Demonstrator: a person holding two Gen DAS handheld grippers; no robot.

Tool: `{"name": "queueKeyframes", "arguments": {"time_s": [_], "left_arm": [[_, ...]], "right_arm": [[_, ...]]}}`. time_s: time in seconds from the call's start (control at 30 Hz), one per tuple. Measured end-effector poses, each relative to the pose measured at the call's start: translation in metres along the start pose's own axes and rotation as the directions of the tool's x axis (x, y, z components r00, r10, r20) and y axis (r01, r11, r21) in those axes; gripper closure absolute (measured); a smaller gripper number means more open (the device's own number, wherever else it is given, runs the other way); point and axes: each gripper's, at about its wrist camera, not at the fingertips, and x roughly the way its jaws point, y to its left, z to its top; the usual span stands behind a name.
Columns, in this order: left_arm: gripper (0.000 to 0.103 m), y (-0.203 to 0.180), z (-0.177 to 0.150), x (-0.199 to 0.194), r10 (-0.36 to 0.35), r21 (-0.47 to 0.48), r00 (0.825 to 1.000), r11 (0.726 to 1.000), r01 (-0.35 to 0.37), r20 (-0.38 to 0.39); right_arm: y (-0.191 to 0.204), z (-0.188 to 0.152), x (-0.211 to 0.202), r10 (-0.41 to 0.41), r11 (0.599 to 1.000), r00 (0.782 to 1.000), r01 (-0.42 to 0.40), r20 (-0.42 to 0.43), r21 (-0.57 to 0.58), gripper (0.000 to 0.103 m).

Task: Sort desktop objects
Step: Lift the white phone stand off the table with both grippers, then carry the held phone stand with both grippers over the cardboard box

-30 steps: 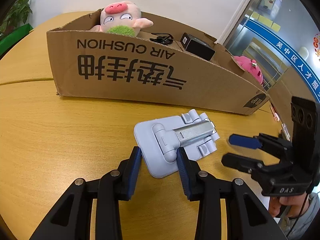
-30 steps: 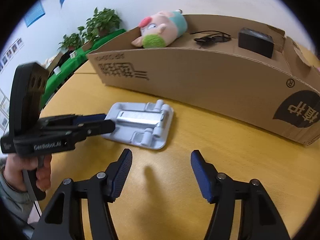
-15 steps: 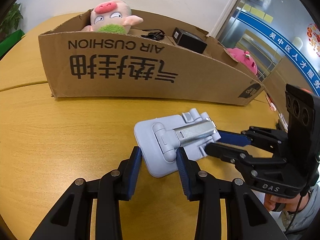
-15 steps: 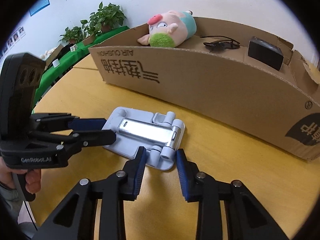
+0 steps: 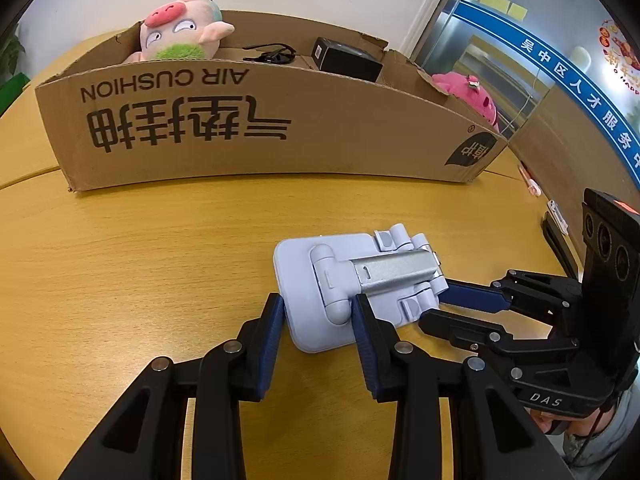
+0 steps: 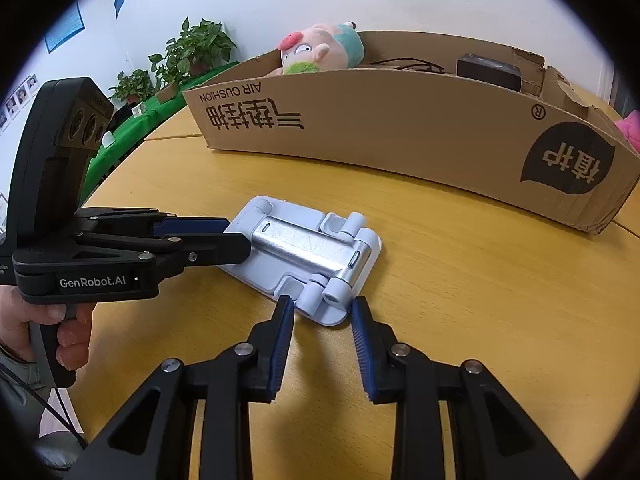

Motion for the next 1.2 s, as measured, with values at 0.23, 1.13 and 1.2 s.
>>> {"name": "queueKeyframes", "arguments": {"time_s": [0.23,1.13,1.2], "left_arm": [[0.066,-0.001,-0.001,0.001,0.001,-0.006,1.0,1.0,-0.001,-0.003],[0.067,-0.046,0.05,-0.067,0.011,0.087,0.982,0.996,-0.027,0.188],[0.067,-0.051,0.063,-0.073,0.011,0.112,0.976,0.993,-0.036,0.217]], "right_arm": [[-0.009,0.0,-0.002,0.064,0.996,0.997,-0.066,0.03,0.063,0.062],[-0.011,0.042,-0.068,-0.028,0.999,0.966,0.018,0.256,0.039,0.074],[-0.013,0.054,-0.077,-0.044,0.999,0.956,0.038,0.29,0.023,0.074]]}}
